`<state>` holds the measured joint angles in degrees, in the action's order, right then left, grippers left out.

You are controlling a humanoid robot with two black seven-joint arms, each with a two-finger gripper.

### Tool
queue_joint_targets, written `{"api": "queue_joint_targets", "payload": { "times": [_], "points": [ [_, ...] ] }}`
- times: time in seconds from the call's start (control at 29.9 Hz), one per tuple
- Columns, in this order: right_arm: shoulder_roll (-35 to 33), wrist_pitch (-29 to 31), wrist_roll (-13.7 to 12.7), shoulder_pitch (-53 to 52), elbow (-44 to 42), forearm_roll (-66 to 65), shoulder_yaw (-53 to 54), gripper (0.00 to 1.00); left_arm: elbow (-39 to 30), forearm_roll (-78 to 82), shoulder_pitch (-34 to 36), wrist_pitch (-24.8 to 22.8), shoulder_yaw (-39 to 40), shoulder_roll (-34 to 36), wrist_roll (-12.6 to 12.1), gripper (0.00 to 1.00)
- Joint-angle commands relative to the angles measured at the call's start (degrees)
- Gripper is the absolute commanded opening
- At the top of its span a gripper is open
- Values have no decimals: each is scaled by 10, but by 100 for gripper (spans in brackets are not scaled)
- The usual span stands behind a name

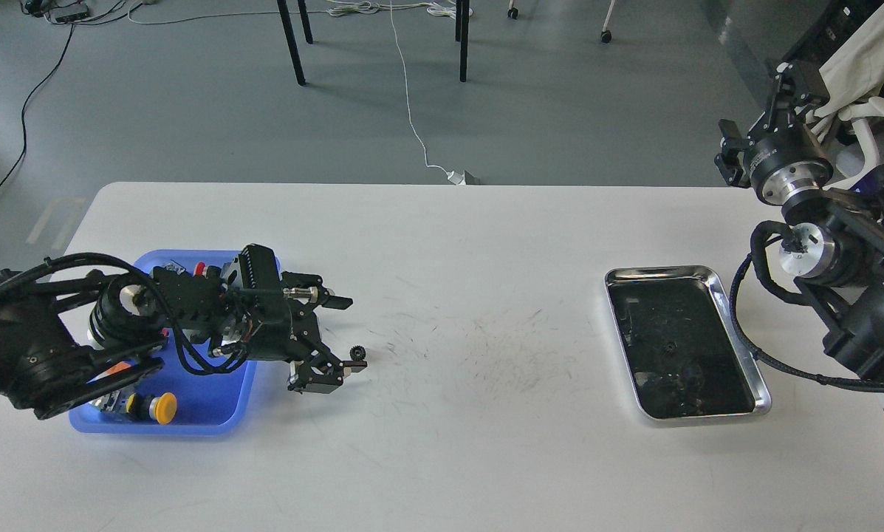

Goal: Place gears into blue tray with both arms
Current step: 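Lower the left gripper onto the black part and close it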

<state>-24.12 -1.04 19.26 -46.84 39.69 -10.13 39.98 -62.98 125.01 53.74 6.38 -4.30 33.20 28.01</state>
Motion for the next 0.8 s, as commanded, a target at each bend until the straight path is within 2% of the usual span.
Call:
{"api": "queue_joint_targets", "payload": {
  "times": [0.0, 0.07, 0.3, 0.77],
  "points": [
    [-9, 0, 1, 0, 0, 0, 0, 99, 71, 0, -13, 68, -11, -36, 0, 87],
    [-12, -1, 2, 1, -1, 0, 0, 99, 87, 0, -23, 85, -19, -38, 0, 84],
    [-13, -1, 2, 0, -1, 0, -1, 99, 87, 0, -28, 86, -24, -37, 0, 83],
    [-11, -2, 3, 1, -1, -1, -6, 99, 83, 0, -36, 89, -36, -31, 0, 71]
  ]
}}
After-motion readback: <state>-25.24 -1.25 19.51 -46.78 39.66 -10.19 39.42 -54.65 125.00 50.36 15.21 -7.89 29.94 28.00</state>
